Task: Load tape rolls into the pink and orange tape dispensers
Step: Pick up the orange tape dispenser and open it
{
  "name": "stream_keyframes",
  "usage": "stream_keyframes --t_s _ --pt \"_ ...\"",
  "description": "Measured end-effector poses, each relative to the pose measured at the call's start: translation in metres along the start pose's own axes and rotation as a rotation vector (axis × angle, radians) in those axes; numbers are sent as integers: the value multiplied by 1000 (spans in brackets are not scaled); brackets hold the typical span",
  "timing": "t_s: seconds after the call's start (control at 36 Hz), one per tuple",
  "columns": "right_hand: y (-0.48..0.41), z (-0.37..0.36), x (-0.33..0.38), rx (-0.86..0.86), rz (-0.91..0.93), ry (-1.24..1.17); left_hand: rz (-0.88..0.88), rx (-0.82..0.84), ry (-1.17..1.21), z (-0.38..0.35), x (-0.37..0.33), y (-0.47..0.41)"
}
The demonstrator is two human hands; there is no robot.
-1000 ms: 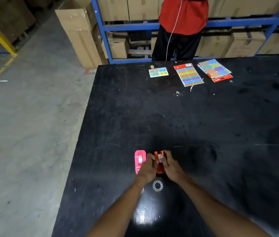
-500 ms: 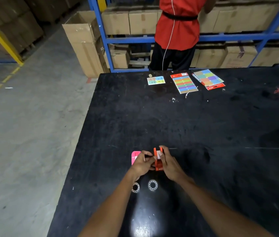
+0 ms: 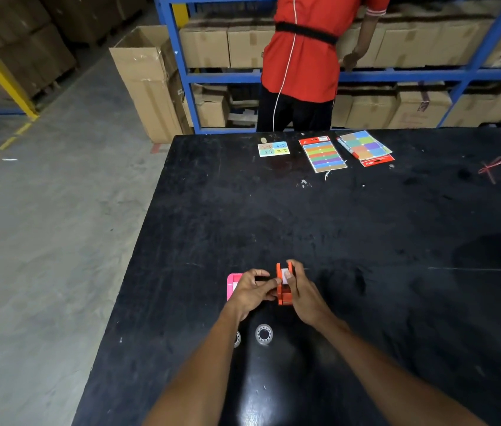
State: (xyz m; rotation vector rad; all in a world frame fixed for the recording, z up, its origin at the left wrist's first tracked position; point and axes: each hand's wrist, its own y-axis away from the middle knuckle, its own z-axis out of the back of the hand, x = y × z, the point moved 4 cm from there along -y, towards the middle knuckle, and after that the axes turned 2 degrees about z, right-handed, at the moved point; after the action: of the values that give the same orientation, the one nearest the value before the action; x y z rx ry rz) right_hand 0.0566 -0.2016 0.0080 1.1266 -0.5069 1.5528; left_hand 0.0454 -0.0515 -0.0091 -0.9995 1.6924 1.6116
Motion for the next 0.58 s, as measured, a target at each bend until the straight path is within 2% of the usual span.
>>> stream_keyframes --t_s 0.14,0.31,0.42,0.58 --pt "-3 3 -5 38 -38 -22 15 4 -17 1 -1 -3" --pt "-2 3 -5 -26 -46 -58 44 -1 0 -5 1 -9" --pt "-2 5 -12 32 -63 -88 61 3 3 -6 7 -9" --pt "-1 6 -16 27 -78 -128 53 29 33 -10 12 -10"
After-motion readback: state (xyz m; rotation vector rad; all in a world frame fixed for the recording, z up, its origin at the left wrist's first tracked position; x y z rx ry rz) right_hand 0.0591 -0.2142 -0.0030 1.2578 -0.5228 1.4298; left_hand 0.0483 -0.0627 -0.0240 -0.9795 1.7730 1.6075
